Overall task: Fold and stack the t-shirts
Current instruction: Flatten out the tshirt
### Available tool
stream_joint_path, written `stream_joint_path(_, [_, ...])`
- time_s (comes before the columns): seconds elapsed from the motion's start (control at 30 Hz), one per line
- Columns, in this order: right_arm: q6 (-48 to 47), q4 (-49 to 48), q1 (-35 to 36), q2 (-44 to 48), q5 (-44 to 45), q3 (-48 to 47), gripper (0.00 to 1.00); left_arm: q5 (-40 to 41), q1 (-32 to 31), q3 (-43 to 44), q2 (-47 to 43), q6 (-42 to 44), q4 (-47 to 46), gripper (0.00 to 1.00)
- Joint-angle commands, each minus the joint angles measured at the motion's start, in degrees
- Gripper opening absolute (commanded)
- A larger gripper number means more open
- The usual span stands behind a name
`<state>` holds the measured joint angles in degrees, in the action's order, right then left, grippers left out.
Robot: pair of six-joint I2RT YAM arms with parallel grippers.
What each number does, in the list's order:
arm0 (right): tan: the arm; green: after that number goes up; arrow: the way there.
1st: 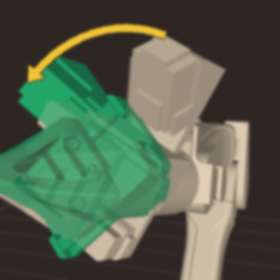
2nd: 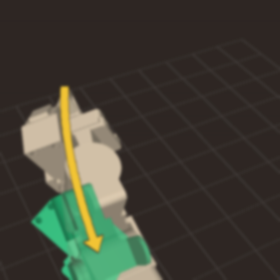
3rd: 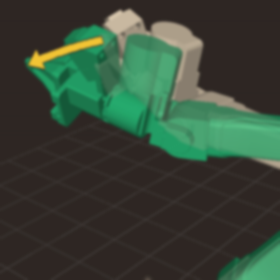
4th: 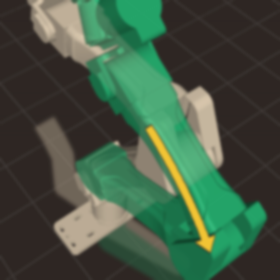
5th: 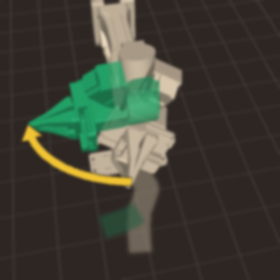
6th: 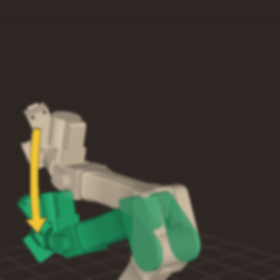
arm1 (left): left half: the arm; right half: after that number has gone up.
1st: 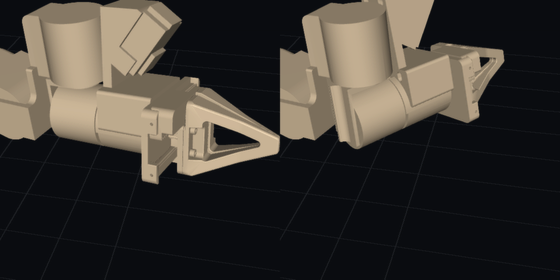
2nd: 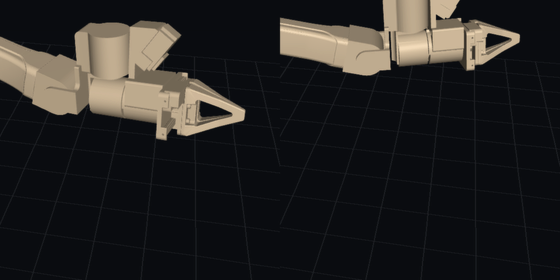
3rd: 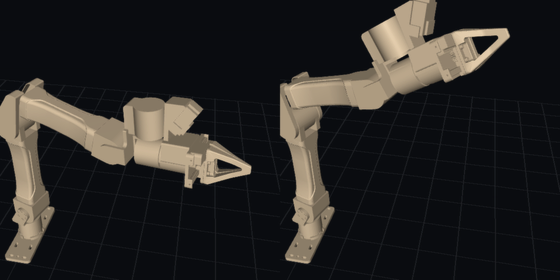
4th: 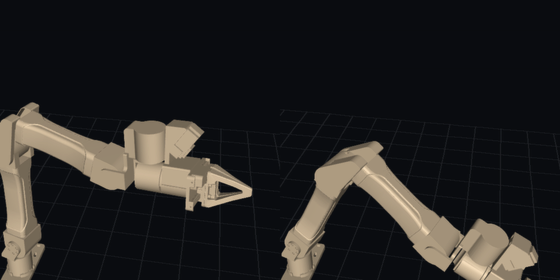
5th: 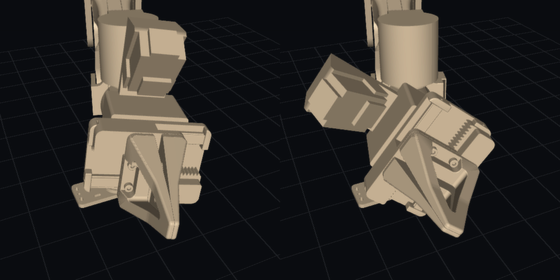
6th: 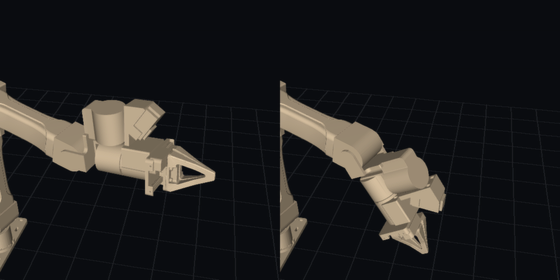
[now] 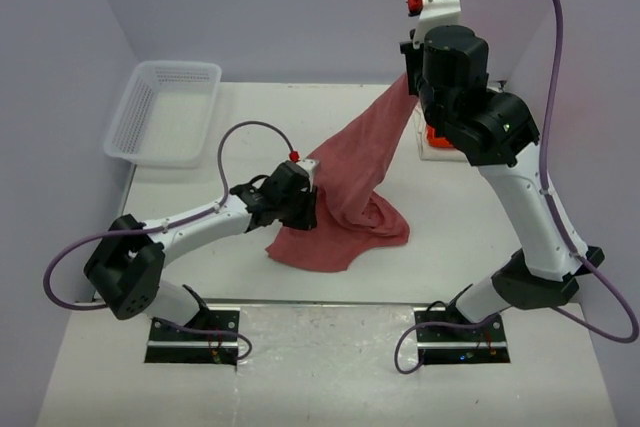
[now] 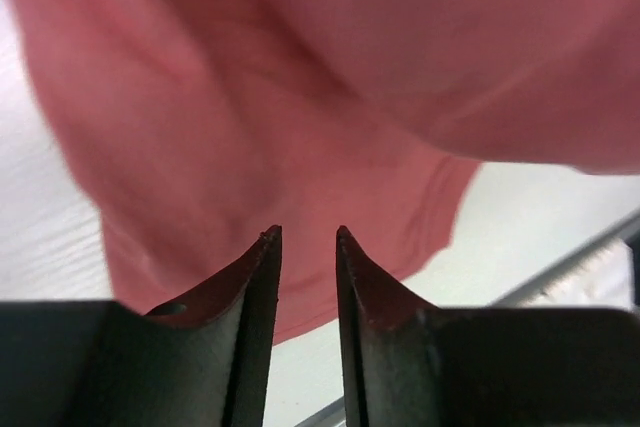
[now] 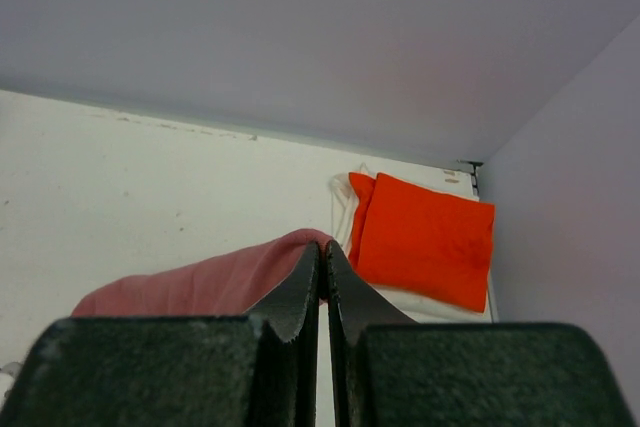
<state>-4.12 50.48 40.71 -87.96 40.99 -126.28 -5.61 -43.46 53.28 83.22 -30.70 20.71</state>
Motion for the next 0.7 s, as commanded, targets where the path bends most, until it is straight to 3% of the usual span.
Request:
stream_joint_path(0.0, [2.3, -0.4, -1.5, 3.0, -0.9, 0.4, 0.0, 13.1, -0.3, -3.1, -0.2, -4.3, 0.6, 0.31])
stream_joint_path(0.37, [5.4, -0.3, -5.0, 6.7, -2.8, 8.1, 0.0, 28.5, -0.3, -10.4, -8.0, -13.2, 6.9, 0.4])
stream_joint_path(0.53, [5.5, -0.3, -5.2, 7.5, -4.1, 8.2, 0.0, 27.8, -0.3, -12.9, -9.0, -14.9, 6.9, 0.46])
stream_joint_path(0.67, [5.9, -0.2, -5.2, 8.1, -4.8, 9.1, 0.0, 21.5, -0.3, -15.3, -7.0, -14.6, 3.5, 0.5])
